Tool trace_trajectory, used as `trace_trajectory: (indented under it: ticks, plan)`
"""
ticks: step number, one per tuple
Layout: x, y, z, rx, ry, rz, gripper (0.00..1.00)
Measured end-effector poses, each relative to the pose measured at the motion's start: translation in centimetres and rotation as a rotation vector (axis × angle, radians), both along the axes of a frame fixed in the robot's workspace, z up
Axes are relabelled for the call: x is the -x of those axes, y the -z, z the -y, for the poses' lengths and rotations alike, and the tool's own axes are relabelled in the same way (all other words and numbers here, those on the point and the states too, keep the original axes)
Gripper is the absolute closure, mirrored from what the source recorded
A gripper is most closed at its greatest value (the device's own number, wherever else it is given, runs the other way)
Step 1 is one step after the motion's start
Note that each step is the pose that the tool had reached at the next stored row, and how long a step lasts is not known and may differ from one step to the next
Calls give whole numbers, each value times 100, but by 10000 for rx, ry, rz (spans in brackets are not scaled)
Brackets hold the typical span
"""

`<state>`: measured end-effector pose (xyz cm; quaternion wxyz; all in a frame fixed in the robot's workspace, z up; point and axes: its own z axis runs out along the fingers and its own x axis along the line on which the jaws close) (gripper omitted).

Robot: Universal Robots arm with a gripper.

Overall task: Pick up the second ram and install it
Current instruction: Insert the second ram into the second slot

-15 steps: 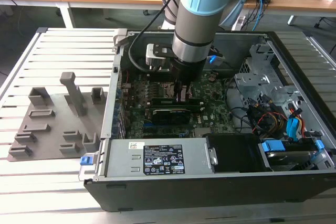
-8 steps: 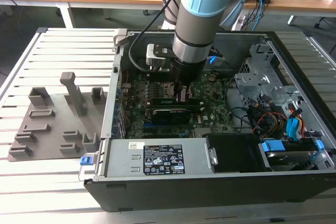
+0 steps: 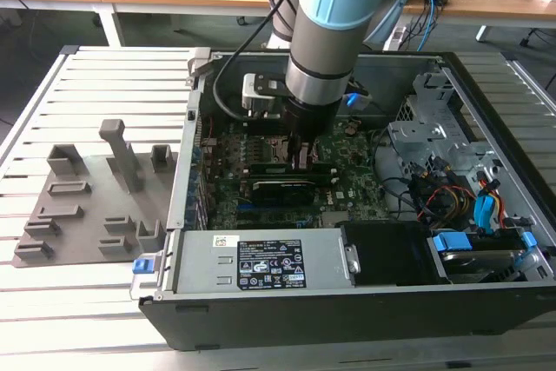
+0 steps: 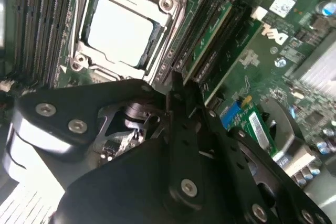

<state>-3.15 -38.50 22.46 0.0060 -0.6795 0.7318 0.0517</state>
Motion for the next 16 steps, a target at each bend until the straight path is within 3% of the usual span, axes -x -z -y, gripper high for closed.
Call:
trace_trajectory:
  ticks: [3, 5, 7, 8, 10, 12, 16]
  plan:
    - [0, -192, -5, 117, -1, -2, 78]
    - [0, -395, -16, 239, 0, -2, 78]
    - [0, -480, -37, 282, -2, -2, 80]
    - [-1, -485, -41, 278, -33, 1, 89]
    - [0, -486, -41, 278, -39, -1, 89]
    - [1, -484, -41, 277, -36, 266, 89]
    - [2, -484, -41, 277, -36, 267, 89]
